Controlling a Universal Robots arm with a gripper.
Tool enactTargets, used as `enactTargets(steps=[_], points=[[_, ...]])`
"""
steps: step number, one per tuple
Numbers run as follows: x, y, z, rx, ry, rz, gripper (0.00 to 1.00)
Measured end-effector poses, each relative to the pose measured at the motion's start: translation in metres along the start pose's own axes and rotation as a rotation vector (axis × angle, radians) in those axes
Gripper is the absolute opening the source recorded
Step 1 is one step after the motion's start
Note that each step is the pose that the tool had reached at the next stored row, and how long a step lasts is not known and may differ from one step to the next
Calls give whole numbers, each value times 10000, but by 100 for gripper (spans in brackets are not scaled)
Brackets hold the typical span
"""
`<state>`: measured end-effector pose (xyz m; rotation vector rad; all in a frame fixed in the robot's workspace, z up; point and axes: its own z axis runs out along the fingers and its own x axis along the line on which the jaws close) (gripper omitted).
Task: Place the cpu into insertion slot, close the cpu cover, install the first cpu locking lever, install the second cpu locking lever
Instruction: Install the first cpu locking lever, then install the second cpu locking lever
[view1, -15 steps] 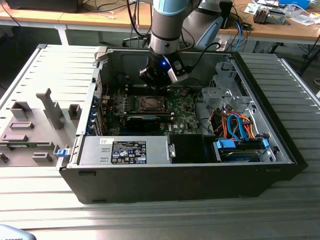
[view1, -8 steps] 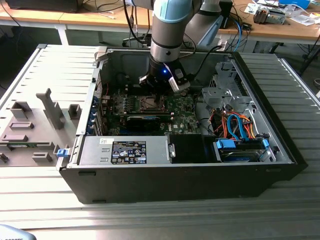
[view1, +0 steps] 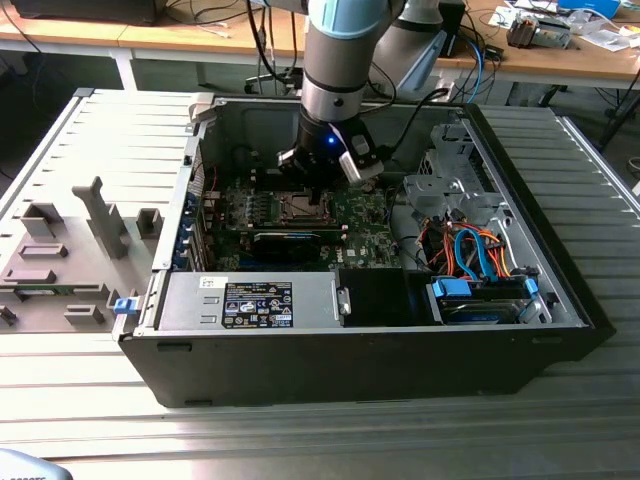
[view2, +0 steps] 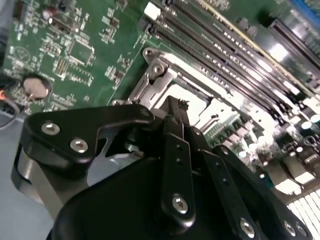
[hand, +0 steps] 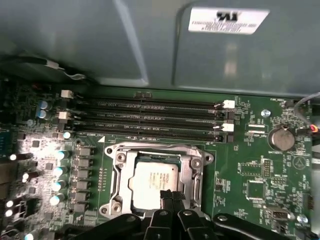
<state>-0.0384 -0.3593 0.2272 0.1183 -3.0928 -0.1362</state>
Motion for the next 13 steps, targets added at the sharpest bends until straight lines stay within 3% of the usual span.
enactTargets(steps=[11,13], points=[[1,-1,-19,2,0,0,11],[4,-53,-22,2,0,-1,11]])
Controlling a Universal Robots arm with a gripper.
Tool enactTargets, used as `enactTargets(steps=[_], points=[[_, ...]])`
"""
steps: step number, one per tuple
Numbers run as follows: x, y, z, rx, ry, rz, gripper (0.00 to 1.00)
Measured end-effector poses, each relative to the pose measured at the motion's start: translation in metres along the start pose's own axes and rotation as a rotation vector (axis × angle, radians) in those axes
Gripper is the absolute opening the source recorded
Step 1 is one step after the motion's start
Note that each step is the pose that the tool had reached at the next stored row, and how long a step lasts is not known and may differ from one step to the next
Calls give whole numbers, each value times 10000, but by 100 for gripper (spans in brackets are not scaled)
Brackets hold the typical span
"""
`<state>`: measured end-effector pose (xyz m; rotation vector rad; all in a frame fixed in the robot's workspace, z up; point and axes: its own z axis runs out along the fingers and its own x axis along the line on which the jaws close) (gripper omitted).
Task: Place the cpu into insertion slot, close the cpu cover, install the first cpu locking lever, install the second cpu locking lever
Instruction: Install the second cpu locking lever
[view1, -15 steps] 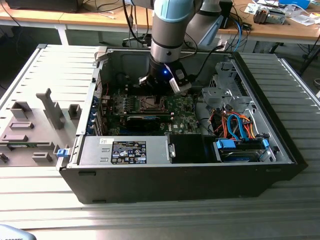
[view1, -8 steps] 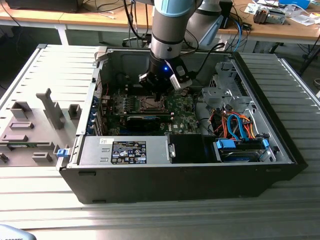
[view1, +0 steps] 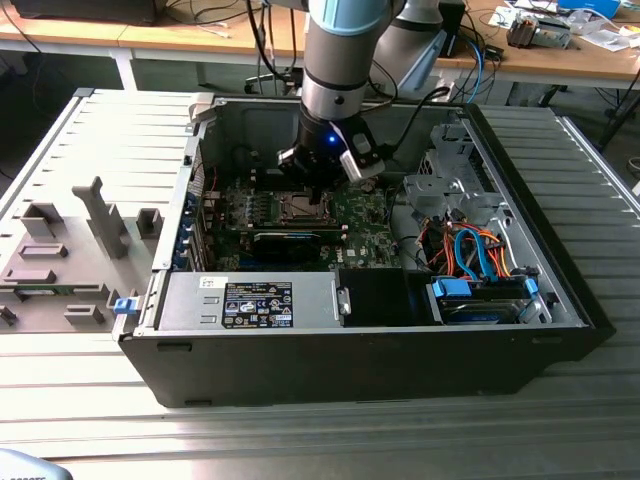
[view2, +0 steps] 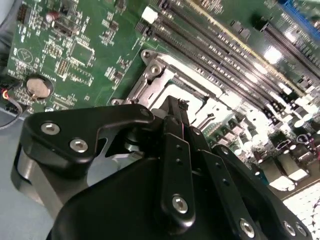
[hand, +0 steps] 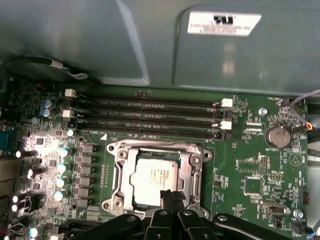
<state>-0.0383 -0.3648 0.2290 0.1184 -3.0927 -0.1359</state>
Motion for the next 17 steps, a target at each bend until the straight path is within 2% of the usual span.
enactTargets(steps=[2,5,11,12,13,14,15,16,17], points=[[4,-51,-3,-1,0,1,11],[13,-167,-12,-1,0,1,11],[27,-349,-27,-3,0,1,11],[31,-392,-31,-72,-6,-3,11],[34,-430,-34,-110,-8,-4,11],[36,-445,-35,-139,-10,-7,11],[38,-448,-35,-213,-16,-10,11],[46,-454,-34,-437,-32,-20,11],[54,-459,-34,-580,-43,-27,11]])
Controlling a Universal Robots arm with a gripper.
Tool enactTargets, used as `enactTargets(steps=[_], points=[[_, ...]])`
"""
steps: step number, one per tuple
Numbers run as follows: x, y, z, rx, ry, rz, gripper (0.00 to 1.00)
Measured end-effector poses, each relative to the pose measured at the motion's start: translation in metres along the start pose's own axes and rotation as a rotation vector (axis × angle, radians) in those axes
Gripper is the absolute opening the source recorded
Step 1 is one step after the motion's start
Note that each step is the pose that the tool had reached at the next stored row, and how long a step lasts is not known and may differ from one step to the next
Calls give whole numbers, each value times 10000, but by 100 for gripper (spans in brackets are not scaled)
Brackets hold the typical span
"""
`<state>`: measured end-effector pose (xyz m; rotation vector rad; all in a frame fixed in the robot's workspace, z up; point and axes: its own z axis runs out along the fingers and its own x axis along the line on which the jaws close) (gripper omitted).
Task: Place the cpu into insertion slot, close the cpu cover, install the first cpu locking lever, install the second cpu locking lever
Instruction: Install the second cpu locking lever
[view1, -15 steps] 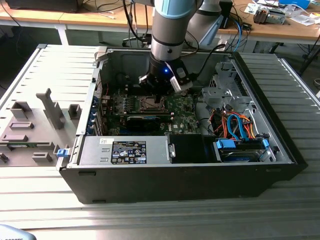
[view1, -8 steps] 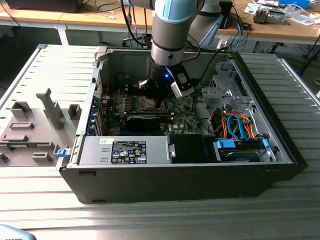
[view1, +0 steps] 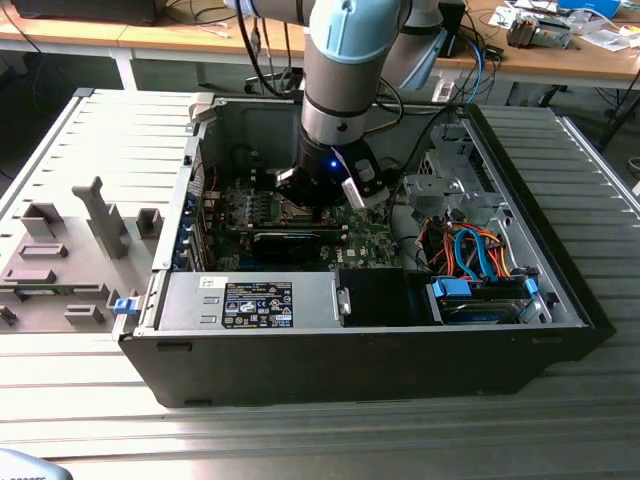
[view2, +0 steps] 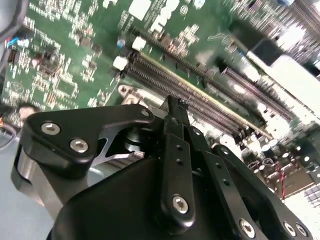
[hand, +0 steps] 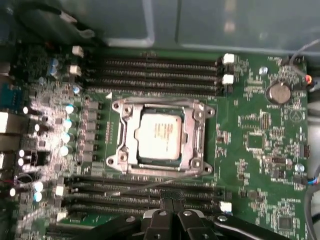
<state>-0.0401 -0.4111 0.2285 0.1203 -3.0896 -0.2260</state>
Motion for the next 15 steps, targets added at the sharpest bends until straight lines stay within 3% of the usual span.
enactTargets(steps=[1,3,5,8,13,15], points=[[20,-5,2,-239,-20,-10,11],[59,-9,7,-385,-29,-18,11],[117,-11,17,-475,-36,-23,11],[226,-8,46,-548,-43,-26,11],[339,-24,147,-555,-42,-27,11],[403,-25,163,-626,-48,-30,11]])
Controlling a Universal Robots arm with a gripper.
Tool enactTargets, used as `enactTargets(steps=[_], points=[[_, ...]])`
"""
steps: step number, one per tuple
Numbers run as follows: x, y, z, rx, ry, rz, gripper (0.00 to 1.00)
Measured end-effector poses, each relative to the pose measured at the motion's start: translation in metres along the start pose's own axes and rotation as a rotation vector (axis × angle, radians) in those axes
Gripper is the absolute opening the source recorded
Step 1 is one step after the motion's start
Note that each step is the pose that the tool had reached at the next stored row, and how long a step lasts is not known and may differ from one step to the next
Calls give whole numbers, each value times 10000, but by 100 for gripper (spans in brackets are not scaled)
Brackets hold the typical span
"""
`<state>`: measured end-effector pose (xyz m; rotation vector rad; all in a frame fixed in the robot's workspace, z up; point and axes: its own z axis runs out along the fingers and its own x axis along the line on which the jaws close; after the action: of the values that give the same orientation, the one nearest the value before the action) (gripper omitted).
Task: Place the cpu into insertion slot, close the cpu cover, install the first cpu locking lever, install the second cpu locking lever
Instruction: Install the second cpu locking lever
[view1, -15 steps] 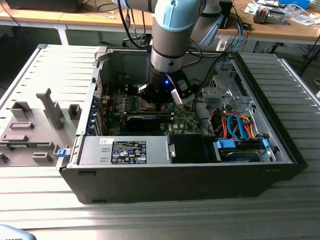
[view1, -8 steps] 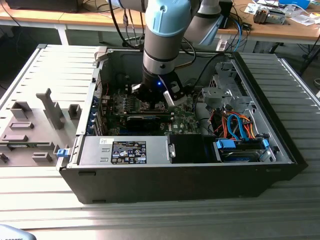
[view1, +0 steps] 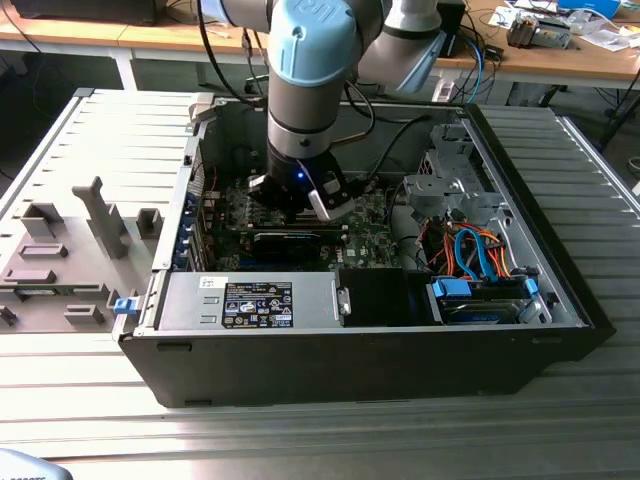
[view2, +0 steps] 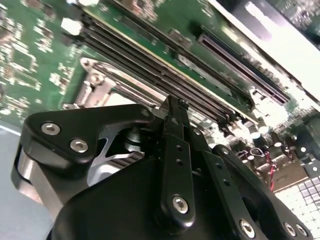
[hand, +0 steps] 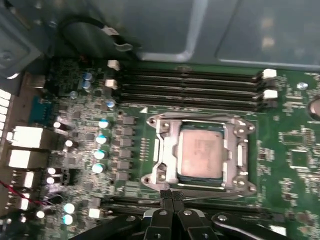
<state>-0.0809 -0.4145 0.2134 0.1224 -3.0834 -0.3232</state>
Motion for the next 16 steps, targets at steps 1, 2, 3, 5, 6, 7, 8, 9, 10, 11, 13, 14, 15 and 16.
enactTargets(steps=[1,2,3,5,6,7,8,9,10,11,13,14,15,16], points=[[33,0,6,-49,-3,-3,11],[63,0,13,-95,-6,-6,11],[88,1,19,-131,-9,-10,11],[139,-1,31,-213,-15,-15,11],[166,-1,39,-260,-18,-19,11],[179,-1,43,-294,-21,-20,11],[194,-2,50,-349,-23,-28,11],[202,-2,54,-384,-24,-35,11],[205,-3,62,-421,-23,-56,11],[206,-4,68,-441,-21,-78,11],[208,-6,80,-489,-16,-116,11],[208,-8,82,-516,-13,-133,11],[208,-8,85,-548,-11,-151,11],[208,-9,89,-578,-10,-169,11]])
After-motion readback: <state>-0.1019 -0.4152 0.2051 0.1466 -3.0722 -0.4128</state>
